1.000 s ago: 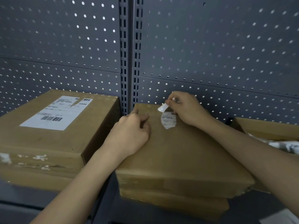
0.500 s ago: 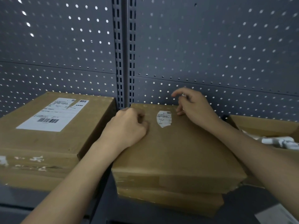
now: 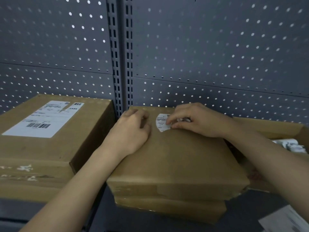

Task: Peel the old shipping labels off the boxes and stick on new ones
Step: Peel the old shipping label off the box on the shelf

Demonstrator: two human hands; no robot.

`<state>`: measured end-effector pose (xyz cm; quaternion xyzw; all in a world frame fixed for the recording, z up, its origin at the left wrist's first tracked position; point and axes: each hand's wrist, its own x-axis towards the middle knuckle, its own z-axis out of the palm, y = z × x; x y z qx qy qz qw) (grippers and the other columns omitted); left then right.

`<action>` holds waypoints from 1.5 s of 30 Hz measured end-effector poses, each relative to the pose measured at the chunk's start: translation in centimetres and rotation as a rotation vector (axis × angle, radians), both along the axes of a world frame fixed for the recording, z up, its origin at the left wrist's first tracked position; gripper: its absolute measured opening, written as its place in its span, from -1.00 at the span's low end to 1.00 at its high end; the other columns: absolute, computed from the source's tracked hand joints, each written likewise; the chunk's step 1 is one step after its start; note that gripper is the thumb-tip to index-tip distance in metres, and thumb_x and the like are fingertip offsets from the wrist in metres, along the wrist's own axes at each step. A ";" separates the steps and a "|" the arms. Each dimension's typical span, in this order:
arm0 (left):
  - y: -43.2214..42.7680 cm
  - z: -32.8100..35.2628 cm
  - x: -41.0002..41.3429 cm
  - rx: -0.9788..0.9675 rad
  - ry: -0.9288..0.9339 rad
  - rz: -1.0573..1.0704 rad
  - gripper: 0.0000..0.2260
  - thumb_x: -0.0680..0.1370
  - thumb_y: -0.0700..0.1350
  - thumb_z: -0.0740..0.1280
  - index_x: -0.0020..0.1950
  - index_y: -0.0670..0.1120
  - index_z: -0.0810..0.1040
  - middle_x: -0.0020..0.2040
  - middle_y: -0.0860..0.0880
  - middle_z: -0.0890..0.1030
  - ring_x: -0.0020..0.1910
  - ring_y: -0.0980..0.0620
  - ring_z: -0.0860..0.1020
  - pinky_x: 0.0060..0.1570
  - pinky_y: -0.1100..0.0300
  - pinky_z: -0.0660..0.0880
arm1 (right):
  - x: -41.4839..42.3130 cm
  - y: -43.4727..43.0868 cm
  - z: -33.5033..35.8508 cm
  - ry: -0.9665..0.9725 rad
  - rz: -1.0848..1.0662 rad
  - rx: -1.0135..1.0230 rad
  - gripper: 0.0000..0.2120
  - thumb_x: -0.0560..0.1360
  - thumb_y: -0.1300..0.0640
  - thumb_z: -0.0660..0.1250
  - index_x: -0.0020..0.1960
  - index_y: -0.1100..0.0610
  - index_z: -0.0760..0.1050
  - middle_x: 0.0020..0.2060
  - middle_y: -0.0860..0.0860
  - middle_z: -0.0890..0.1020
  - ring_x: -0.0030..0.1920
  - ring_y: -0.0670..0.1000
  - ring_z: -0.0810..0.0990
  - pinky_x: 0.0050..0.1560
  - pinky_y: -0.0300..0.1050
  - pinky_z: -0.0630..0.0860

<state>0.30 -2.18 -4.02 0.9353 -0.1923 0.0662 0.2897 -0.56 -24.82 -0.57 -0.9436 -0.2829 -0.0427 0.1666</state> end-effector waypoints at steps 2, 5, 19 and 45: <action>0.0 -0.1 0.1 0.003 -0.010 0.002 -0.71 0.61 0.03 0.21 0.31 0.04 0.44 0.28 0.04 0.43 0.30 0.00 0.37 0.13 0.18 0.28 | 0.1 0.2 0.0 -0.003 0.025 -0.034 -0.88 0.56 0.09 0.34 0.04 0.00 0.65 -0.11 -0.13 0.56 -0.08 -0.15 0.54 0.04 -0.16 0.47; -0.1 -0.2 0.1 0.001 -0.013 0.011 -0.72 0.60 0.04 0.21 0.30 0.05 0.43 0.30 0.03 0.42 0.31 -0.01 0.37 0.17 0.13 0.33 | 0.2 0.3 -0.4 -0.046 0.027 -0.108 -0.91 0.58 0.05 0.28 -0.01 -0.06 0.57 -0.07 -0.19 0.52 -0.06 -0.10 0.54 0.01 0.02 0.51; -0.2 -0.1 0.0 0.033 -0.022 0.040 -0.76 0.62 -0.02 0.17 0.27 0.04 0.44 0.31 0.02 0.42 0.30 -0.05 0.38 0.19 0.07 0.34 | 1.6 2.9 -0.3 -0.084 0.045 -0.204 -0.87 0.57 -0.03 0.10 -0.05 -0.13 0.42 -0.05 -0.23 0.46 -0.11 -0.10 0.51 -0.09 -0.03 0.50; 0.2 -0.4 0.3 -0.060 0.015 0.032 -0.65 0.60 -0.19 0.12 0.31 0.08 0.47 0.35 0.04 0.44 0.34 -0.06 0.39 0.32 0.04 0.34 | 1.6 2.1 -0.9 0.148 -0.382 0.779 -0.76 0.54 0.31 0.19 -0.10 0.12 0.61 -0.42 0.05 0.47 -0.39 0.02 0.42 -0.45 -0.16 0.36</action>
